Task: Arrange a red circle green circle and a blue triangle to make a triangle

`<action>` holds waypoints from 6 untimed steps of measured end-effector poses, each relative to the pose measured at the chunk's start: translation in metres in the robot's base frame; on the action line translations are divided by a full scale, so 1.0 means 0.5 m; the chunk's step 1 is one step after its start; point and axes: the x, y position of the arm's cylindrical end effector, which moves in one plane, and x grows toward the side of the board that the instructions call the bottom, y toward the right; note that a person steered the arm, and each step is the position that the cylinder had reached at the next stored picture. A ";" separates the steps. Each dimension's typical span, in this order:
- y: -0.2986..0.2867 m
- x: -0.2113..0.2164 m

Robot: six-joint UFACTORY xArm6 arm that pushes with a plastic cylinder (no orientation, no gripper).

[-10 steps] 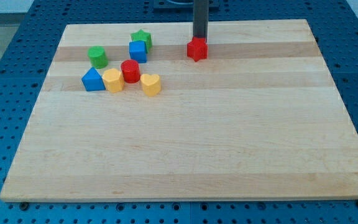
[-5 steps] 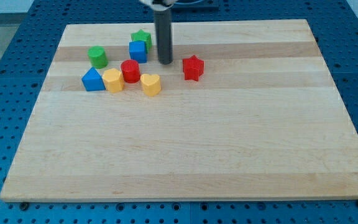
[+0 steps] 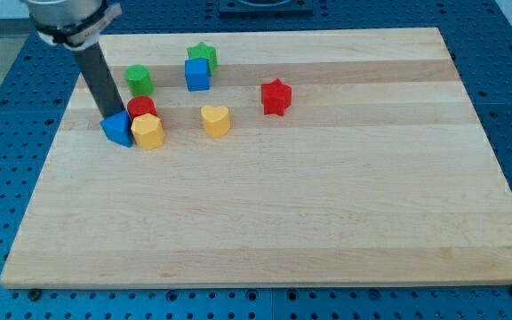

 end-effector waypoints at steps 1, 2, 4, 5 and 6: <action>0.000 0.036; -0.024 0.038; 0.202 0.050; 0.111 0.050; -0.007 0.045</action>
